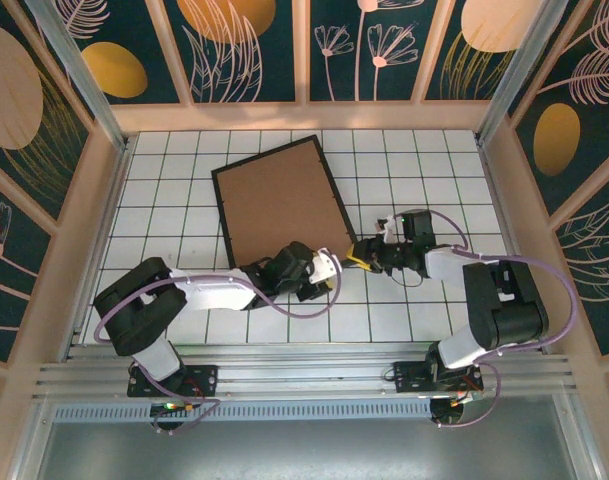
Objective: Put the photo into the frame
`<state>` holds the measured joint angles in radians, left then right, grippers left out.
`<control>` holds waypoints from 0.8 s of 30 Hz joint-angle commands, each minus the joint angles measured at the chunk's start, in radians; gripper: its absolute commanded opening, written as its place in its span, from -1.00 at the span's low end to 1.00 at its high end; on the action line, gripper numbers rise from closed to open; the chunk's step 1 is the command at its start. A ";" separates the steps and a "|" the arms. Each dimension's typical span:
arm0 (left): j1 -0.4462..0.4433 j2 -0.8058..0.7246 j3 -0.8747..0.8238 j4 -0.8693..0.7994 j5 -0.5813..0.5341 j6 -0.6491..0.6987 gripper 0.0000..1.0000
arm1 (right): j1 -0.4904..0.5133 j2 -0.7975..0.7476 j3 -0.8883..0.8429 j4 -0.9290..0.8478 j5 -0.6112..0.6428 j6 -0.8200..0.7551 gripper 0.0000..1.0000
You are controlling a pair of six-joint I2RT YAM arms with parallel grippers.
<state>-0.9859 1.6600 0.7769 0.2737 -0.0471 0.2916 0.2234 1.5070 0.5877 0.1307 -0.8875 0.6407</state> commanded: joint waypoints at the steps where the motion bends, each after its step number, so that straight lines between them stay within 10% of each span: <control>1: -0.042 0.007 0.024 0.002 -0.197 0.075 0.31 | 0.013 -0.045 0.015 0.024 0.010 0.066 -0.52; 12: -0.112 0.089 0.007 0.082 -0.572 0.227 0.39 | 0.022 -0.040 0.026 0.118 -0.048 0.248 -0.54; 24: -0.127 0.123 -0.005 0.186 -0.733 0.325 -0.16 | 0.023 -0.008 0.044 0.116 -0.051 0.265 -0.53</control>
<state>-1.1122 1.7683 0.7795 0.4229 -0.7078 0.5766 0.2443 1.4891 0.5915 0.2295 -0.9287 0.8558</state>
